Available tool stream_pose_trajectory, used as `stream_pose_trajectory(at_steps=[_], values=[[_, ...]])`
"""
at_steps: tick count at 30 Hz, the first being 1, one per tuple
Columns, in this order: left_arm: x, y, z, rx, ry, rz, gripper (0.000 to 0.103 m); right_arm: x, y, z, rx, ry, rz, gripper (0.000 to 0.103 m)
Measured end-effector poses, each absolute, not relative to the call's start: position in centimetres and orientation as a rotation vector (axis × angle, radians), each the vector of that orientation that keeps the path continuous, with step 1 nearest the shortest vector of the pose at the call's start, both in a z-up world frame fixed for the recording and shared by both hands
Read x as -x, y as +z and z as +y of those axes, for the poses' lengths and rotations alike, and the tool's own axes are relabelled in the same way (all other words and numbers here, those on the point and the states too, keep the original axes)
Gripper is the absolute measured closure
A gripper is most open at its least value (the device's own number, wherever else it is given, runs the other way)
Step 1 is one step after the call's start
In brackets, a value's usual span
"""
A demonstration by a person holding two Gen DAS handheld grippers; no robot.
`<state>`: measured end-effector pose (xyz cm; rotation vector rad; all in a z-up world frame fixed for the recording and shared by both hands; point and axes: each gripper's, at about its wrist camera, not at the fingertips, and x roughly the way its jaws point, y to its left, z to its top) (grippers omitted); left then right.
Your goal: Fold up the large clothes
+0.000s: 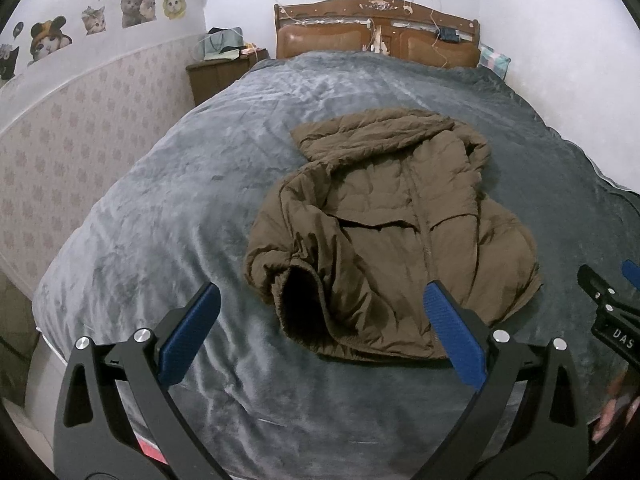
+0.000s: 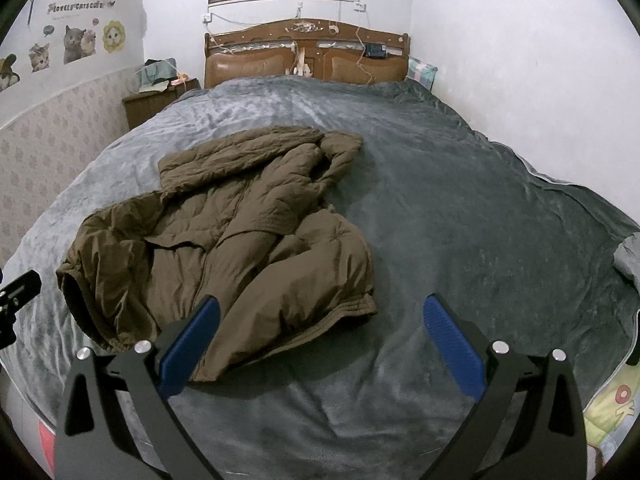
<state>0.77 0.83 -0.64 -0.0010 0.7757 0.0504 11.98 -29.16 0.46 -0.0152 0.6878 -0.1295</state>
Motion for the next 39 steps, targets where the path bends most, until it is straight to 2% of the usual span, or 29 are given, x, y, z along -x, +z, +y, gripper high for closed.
stream_pose_trajectory(at_steps=[27, 39], values=[[-2.5, -3.2, 2.5, 0.028, 0.029, 0.826, 0.003, -12.3, -0.8, -28.0, 0.061, -0.096, 0.658, 0.002], [-8.3, -7.4, 4.2, 0.006, 0.074, 0.911, 0.003, -15.8, -4.9, -31.6, 0.030, -0.145, 0.771, 0.002]])
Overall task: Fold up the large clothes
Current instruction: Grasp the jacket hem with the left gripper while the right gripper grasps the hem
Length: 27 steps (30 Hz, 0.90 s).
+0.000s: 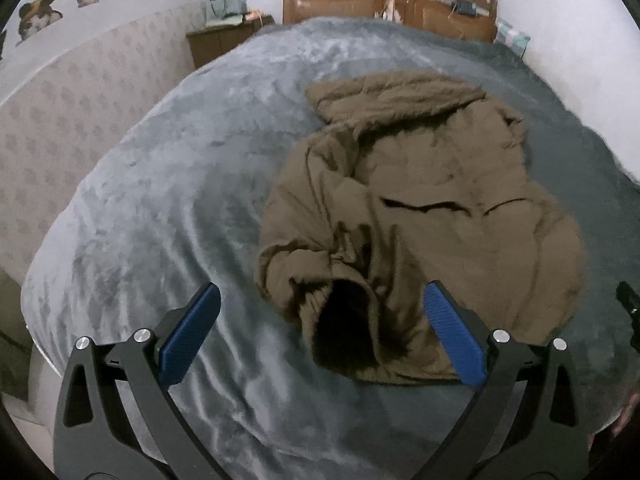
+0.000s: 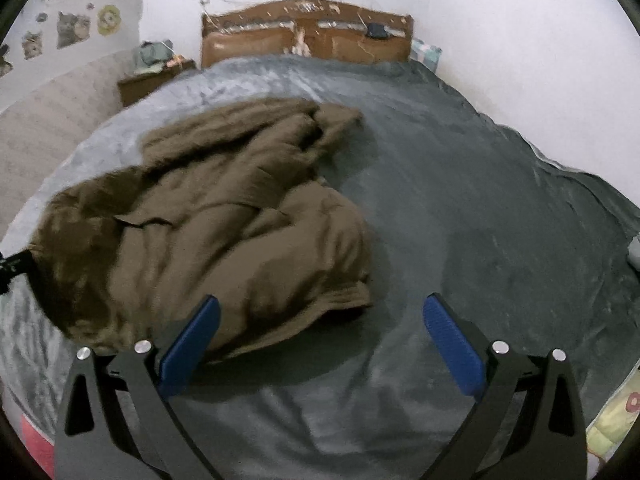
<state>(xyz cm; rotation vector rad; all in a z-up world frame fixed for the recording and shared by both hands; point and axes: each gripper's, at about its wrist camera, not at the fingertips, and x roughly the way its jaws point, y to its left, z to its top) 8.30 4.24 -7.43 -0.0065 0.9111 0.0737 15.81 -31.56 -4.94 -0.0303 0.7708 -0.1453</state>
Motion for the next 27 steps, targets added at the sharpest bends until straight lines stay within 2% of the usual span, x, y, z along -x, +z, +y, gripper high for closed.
stream_pose_trajectory(at_steps=[7, 13, 21, 27], values=[[-11.2, -10.5, 3.6, -0.041, 0.027, 0.993, 0.003, -18.5, -7.5, -34.7, 0.002, -0.162, 0.855, 0.002], [-12.7, -12.4, 4.0, -0.060, 0.058, 1.039, 0.023, -21.1, -9.7, -36.2, -0.037, -0.133, 0.902, 0.002], [-14.6, -15.9, 6.4, -0.051, 0.114, 1.112, 0.063, -25.2, -13.7, -36.5, -0.069, -0.018, 0.994, 0.002], [-15.0, -18.5, 9.2, 0.067, 0.116, 1.151, 0.063, -27.7, -15.7, -36.2, -0.130, 0.096, 1.032, 0.002]])
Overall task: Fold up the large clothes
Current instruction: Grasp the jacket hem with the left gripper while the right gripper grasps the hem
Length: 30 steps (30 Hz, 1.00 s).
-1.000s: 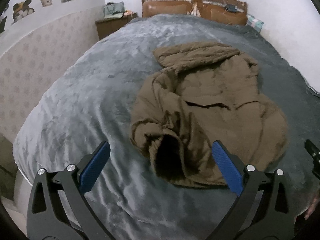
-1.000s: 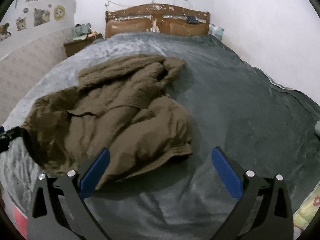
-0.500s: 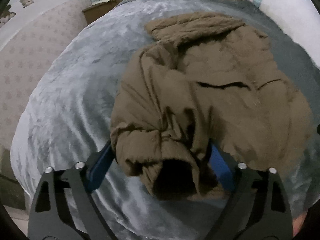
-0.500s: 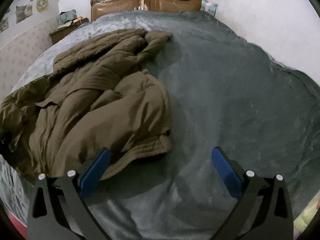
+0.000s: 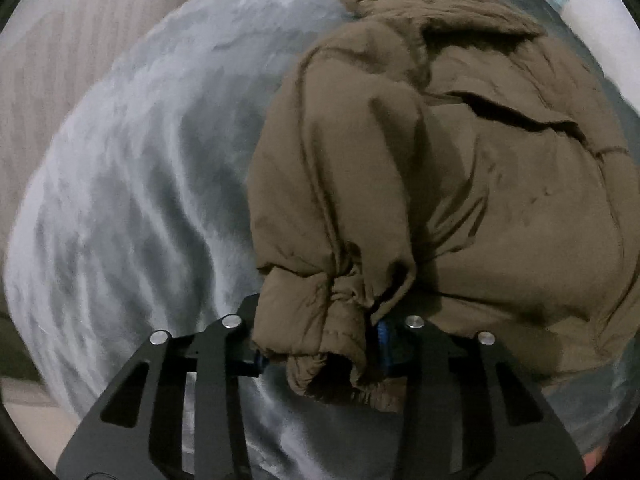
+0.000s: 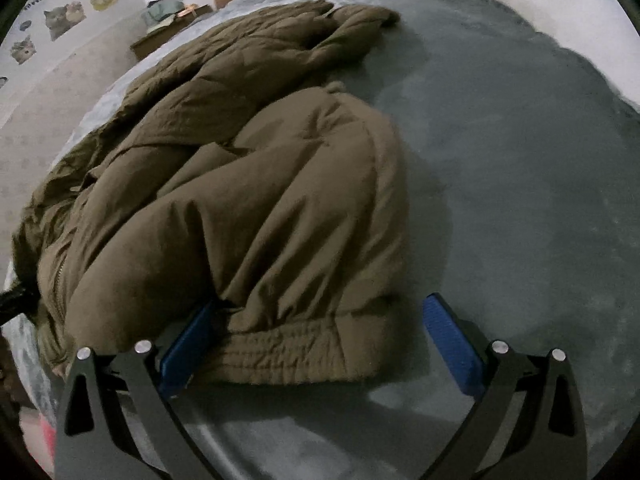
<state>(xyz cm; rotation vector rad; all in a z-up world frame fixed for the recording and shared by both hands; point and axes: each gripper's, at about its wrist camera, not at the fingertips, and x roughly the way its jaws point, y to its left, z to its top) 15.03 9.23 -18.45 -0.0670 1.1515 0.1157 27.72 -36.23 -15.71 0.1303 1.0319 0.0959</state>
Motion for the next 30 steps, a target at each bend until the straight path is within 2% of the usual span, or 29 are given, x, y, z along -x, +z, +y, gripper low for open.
stream_pose_trajectory(at_steps=[1, 6, 8, 10, 16, 27, 28, 30], values=[[-15.1, -18.7, 9.6, 0.093, 0.115, 1.153, 0.063, -27.8, -15.9, -36.2, -0.143, 0.111, 1.033, 0.003], [-15.4, -19.1, 8.7, 0.045, 0.121, 1.130, 0.062, -28.2, -15.7, -34.7, -0.142, 0.190, 1.020, 0.036], [-15.4, -18.9, 8.4, 0.036, 0.120, 1.128, 0.062, -27.9, -15.4, -34.0, -0.116, 0.205, 1.004, 0.065], [-15.2, -18.6, 8.1, 0.046, 0.111, 1.130, 0.062, -27.0, -14.5, -33.2, -0.056, 0.183, 0.970, 0.079], [-13.5, -16.0, 6.7, 0.038, 0.096, 1.091, 0.062, -23.1, -12.2, -34.4, -0.031, 0.086, 0.911, 0.085], [-11.2, -11.9, 2.2, 0.055, -0.042, 1.044, 0.058, -14.8, -6.6, -39.4, -0.051, -0.114, 0.842, 0.086], [-11.2, -11.7, 2.2, 0.057, -0.046, 1.041, 0.057, -14.2, -5.9, -39.5, -0.048, -0.131, 0.839, 0.086], [-10.7, -11.1, 2.4, 0.063, -0.043, 1.030, 0.047, -14.4, -5.0, -39.3, -0.029, -0.161, 0.842, 0.086]])
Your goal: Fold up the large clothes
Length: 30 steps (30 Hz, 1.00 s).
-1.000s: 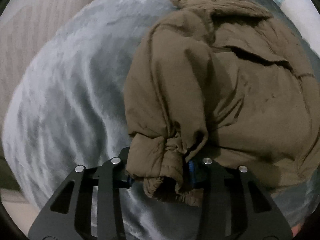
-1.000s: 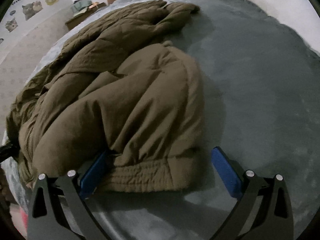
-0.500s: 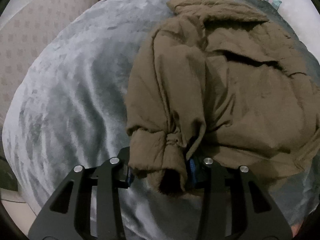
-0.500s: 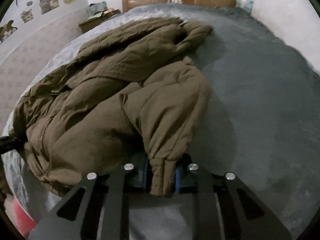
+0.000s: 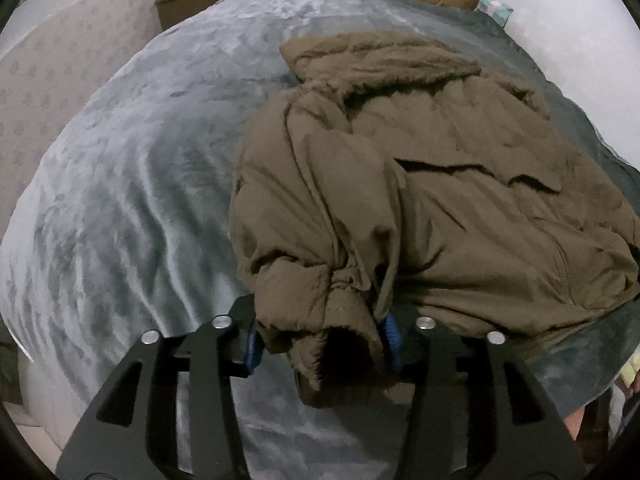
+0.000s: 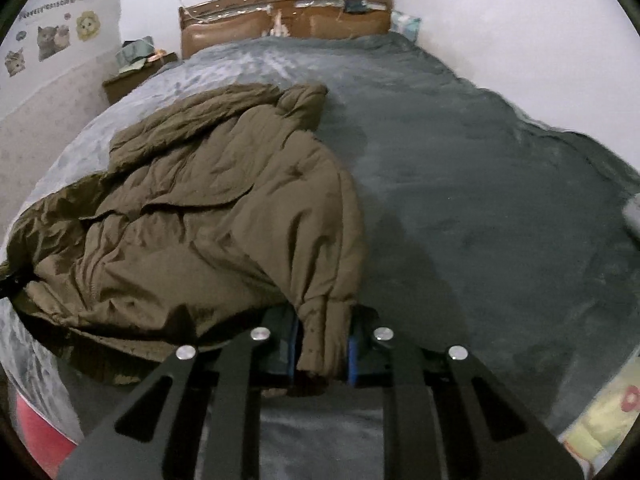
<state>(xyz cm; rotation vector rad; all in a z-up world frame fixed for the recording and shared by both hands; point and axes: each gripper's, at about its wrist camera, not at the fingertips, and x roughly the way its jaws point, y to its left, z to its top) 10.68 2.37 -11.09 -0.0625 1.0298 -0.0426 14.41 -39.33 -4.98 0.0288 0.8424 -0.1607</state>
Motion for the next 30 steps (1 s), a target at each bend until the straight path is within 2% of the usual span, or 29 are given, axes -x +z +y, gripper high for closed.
stream_pose_trajectory(at_steps=[2, 6, 10, 13, 14, 15, 17, 23, 30], values=[[-10.4, -11.1, 2.9, 0.070, -0.041, 1.029, 0.040, -15.1, -5.0, -39.0, 0.006, -0.203, 0.864, 0.085], [-10.8, -13.5, 3.1, 0.058, -0.033, 1.081, 0.041, -18.5, -7.9, -37.2, 0.034, -0.238, 0.940, 0.079], [-11.3, -16.1, 4.3, 0.050, 0.007, 1.124, 0.041, -19.5, -11.9, -36.3, 0.065, -0.228, 1.007, 0.063], [-11.2, -15.7, 5.2, 0.070, 0.001, 1.104, 0.038, -19.1, -11.0, -36.4, 0.019, -0.201, 0.976, 0.048], [-11.1, -15.3, 5.5, 0.068, -0.003, 1.087, 0.029, -19.1, -10.3, -36.8, -0.010, -0.195, 0.962, 0.040], [-11.2, -14.7, 5.7, 0.058, 0.008, 1.057, 0.015, -19.1, -9.6, -37.1, -0.036, -0.191, 0.947, 0.037], [-11.2, -13.1, 6.0, 0.041, 0.028, 0.989, 0.003, -19.2, -7.9, -37.7, -0.083, -0.186, 0.903, 0.025], [-13.5, -10.8, 5.2, 0.042, 0.054, 0.940, 0.003, -21.2, -3.5, -38.4, -0.104, -0.194, 0.794, 0.020], [-13.7, -7.9, 5.9, 0.024, 0.049, 0.905, 0.003, -23.7, -2.6, -36.5, -0.097, -0.121, 0.776, 0.017]])
